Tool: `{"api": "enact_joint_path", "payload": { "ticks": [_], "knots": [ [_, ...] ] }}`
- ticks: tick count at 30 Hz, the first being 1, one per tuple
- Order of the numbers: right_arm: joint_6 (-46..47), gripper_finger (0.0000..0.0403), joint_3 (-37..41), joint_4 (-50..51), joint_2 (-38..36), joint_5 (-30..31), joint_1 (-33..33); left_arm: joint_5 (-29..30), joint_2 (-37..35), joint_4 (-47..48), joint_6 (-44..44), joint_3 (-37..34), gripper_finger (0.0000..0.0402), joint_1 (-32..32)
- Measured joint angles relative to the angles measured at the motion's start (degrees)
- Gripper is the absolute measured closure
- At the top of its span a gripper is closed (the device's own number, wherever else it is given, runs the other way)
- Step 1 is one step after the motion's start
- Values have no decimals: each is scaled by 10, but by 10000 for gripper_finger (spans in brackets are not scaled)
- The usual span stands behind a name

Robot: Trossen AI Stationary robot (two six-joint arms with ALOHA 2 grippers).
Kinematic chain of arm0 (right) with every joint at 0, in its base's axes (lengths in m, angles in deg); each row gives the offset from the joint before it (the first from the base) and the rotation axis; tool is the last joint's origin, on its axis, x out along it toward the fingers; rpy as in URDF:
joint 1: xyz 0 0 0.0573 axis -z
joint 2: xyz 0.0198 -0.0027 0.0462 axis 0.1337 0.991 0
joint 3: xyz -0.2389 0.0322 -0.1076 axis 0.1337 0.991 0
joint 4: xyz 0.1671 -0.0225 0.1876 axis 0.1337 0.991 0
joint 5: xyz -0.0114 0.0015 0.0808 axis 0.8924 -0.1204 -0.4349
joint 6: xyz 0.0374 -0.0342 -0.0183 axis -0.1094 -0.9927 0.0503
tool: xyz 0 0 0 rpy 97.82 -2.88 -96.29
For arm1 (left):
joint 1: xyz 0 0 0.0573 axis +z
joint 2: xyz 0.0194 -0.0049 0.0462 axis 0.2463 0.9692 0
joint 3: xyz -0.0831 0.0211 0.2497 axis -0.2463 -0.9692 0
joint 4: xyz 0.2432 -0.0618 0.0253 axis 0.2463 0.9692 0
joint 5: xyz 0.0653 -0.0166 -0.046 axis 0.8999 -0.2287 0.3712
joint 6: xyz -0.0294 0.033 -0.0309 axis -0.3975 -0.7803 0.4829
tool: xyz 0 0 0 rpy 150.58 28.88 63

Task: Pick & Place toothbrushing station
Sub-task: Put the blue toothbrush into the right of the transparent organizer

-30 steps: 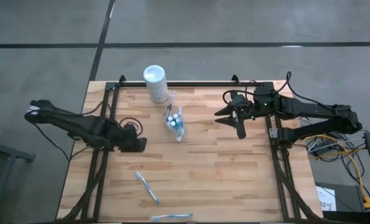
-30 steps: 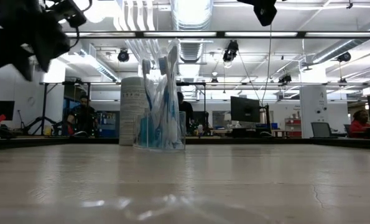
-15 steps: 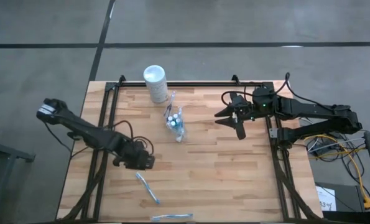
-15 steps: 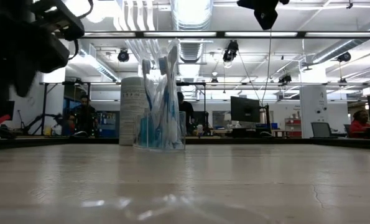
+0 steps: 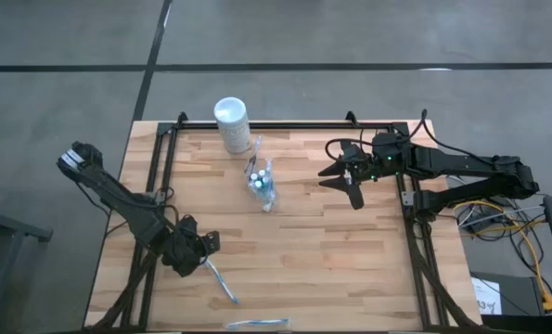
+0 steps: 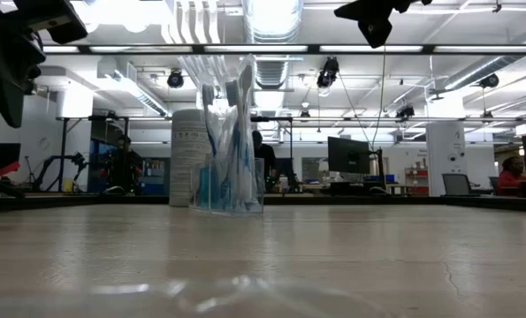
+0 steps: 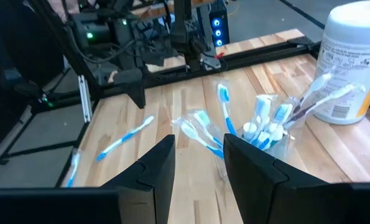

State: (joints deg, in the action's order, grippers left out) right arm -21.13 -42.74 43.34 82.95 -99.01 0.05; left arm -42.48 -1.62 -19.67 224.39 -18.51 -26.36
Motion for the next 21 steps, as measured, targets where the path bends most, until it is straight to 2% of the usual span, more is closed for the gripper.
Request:
{"api": "enact_joint_path", "payload": {
  "ticks": [6, 12, 17, 21],
  "knots": [
    [-4, 271, 0, 1, 15, 0, 0, 17, 59, -63, 1, 10, 268, 18],
    [-5, 271, 0, 0, 31, 2, 0, 19, 158, -184, -26, 56, 268, 22],
    [-5, 271, 0, 0, 49, 2, 0, 15, 213, -168, -26, 112, 269, 18],
    [-5, 271, 0, -2, 68, 2, 0, -7, 225, -120, -25, 142, 269, 23]
  ]
}}
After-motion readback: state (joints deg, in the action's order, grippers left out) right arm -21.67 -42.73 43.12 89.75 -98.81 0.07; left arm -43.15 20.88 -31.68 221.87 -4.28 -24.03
